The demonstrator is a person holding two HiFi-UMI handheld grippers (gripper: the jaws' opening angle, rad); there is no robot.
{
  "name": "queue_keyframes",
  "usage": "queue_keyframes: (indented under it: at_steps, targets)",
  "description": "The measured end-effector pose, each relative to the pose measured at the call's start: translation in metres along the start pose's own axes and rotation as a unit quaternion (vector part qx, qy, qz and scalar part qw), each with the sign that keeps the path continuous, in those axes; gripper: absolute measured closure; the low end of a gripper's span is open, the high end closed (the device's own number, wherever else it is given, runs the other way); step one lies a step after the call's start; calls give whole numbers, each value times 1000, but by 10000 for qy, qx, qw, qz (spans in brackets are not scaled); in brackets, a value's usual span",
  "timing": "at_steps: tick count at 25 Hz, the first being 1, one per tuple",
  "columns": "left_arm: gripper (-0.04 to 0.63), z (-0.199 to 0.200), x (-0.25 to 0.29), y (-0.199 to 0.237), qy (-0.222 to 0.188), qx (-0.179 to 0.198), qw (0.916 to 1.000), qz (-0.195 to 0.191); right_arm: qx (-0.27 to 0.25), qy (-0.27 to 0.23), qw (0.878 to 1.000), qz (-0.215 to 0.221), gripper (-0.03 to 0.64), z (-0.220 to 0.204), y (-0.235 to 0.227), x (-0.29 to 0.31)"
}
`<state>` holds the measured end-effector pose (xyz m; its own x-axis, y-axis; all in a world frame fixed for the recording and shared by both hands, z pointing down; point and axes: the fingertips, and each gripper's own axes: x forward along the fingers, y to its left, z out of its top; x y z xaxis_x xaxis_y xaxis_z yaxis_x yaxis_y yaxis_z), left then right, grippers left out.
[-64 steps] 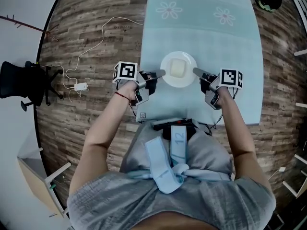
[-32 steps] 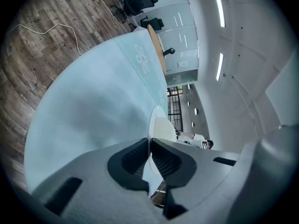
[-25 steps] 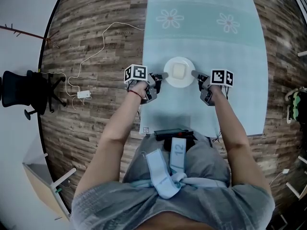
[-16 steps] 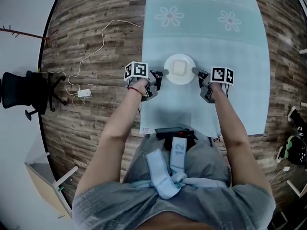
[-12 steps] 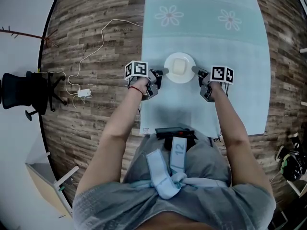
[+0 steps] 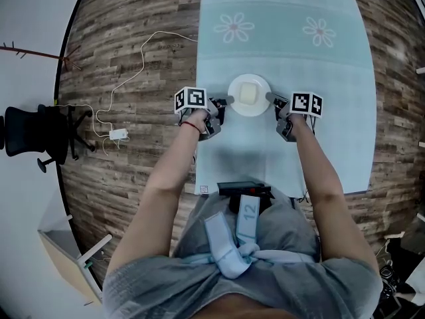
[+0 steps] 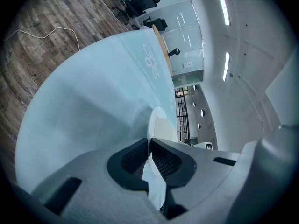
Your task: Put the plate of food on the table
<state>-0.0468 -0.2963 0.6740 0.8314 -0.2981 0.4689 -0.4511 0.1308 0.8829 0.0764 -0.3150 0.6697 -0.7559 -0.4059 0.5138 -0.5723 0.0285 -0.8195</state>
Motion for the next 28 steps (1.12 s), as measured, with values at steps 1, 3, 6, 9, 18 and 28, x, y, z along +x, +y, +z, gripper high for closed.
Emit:
queue_keyframes:
  at_steps: [1, 3, 6, 9, 18, 28]
  targets:
    - [568, 1, 1, 1, -3, 2, 10000, 8, 4, -2, 10000, -10, 575, 0, -1, 1]
    - [568, 3, 3, 1, 0, 13, 10000, 31, 0, -2, 10000, -26, 575, 2, -2, 1]
    - [568, 6, 7, 1, 13, 54, 10000, 53, -6, -12, 10000, -40, 575, 6, -5, 2]
    - [568, 8, 9, 0, 39, 84, 9999, 49, -11, -22, 10000, -66, 575, 8, -7, 2]
    - [568, 14, 14, 5, 49, 111, 9999, 102, -8, -51, 9999, -100, 575, 13, -12, 8]
    - [568, 17, 18, 6, 3, 196, 9997, 137, 39, -107, 9999, -119, 575, 15, -17, 8]
